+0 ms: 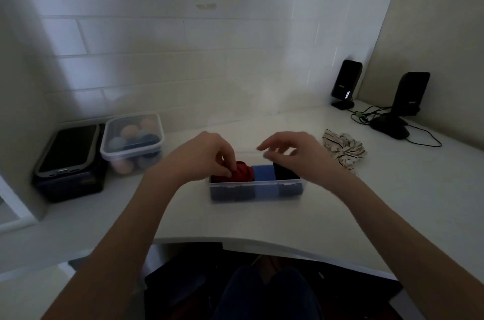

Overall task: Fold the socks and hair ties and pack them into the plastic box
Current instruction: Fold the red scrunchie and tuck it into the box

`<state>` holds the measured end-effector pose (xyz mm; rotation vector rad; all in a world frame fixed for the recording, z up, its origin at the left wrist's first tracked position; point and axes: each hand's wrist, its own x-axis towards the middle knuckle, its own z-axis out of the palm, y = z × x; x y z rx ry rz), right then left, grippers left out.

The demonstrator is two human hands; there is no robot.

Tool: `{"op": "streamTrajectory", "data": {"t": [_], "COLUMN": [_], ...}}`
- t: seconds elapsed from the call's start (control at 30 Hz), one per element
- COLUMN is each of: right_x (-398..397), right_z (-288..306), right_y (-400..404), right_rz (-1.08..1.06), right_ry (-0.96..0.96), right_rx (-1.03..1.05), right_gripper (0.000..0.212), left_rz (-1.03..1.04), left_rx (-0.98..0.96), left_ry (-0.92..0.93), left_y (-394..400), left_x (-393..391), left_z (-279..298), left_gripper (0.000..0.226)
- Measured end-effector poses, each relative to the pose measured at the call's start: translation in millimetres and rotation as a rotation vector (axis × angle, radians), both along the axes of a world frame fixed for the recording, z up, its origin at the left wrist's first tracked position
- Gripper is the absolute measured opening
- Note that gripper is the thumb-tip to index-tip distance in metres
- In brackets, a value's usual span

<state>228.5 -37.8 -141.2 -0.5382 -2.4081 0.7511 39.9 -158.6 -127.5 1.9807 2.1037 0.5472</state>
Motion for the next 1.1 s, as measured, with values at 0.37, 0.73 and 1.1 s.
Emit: {"op": "streamTrajectory", "data": {"t": [0.37,0.73,1.1], "right_x": [-56.7,-67.4,-44.0], "right_z": [-7.9,-2.9,-7.2], "right_y": [-7.1,0.9,12.0], "right_rz": [0.162,0.225,0.284], "right_ry": [-0.577,-0.867,-0.631], "right_rx": [0.141,0.226,-0.057], "right_gripper": [0.034,0.061,0.068], "left_rz": [0.090,0.105,0.038], "left_rx": [-0.027,-0.291,-0.247], "left_ry": [0.306,0.446,0.211], "left_y": [13.1,27.7,4.7], "left_x": [7.3,-8.8,-11.2], "left_z": [-12.5,-20.1,-7.2], "left_gripper": [0.026,0.050,0.040]}}
